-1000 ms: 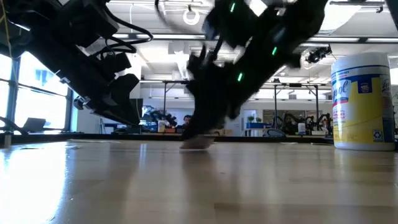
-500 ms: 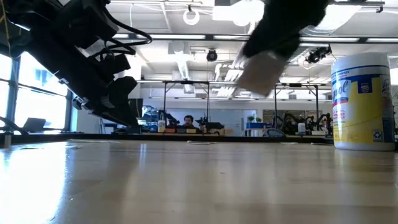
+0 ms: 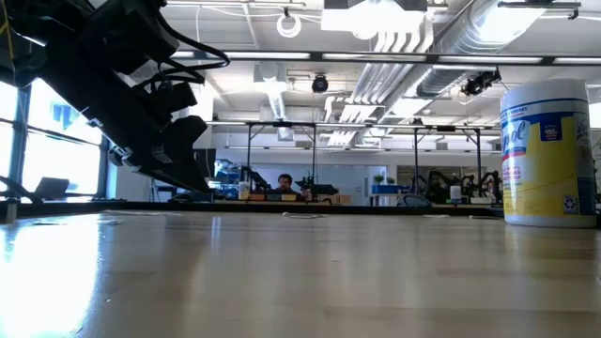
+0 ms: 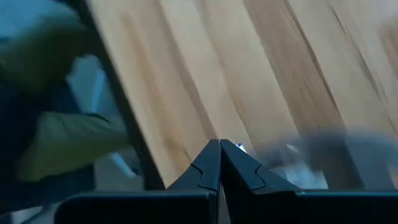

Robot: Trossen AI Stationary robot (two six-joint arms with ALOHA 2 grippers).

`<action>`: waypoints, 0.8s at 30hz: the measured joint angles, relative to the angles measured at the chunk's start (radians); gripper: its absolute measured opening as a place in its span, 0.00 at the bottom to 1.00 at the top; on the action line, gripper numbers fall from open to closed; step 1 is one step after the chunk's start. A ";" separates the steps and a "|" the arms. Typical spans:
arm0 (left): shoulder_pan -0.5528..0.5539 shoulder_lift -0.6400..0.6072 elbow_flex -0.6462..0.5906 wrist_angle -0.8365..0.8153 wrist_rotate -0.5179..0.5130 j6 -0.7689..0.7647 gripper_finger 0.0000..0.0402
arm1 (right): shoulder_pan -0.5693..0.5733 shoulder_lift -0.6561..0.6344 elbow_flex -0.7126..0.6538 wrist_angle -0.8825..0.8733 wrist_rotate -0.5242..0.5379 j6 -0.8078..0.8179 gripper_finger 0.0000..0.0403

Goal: Pick & Place First Aid Supplies
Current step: Put the blue alcohol pad into the black bin

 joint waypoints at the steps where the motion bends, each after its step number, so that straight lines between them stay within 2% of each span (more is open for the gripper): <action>1: 0.000 0.000 0.000 0.003 0.000 0.000 0.37 | 0.032 0.001 0.000 -0.041 0.003 0.043 0.00; 8: 0.000 0.000 0.000 0.029 -0.002 -0.001 0.37 | 0.175 0.037 0.000 -0.254 0.137 0.219 0.00; 16: 0.000 0.000 0.000 0.043 0.002 -0.001 0.37 | 0.186 0.124 0.000 -0.284 0.172 0.226 0.00; 20: 0.000 0.000 0.000 0.045 0.009 -0.001 0.37 | 0.189 0.187 0.000 -0.308 0.128 0.273 0.00; 24: 0.000 0.000 0.000 0.045 0.018 -0.001 0.37 | 0.193 0.228 -0.001 -0.273 0.137 0.286 0.00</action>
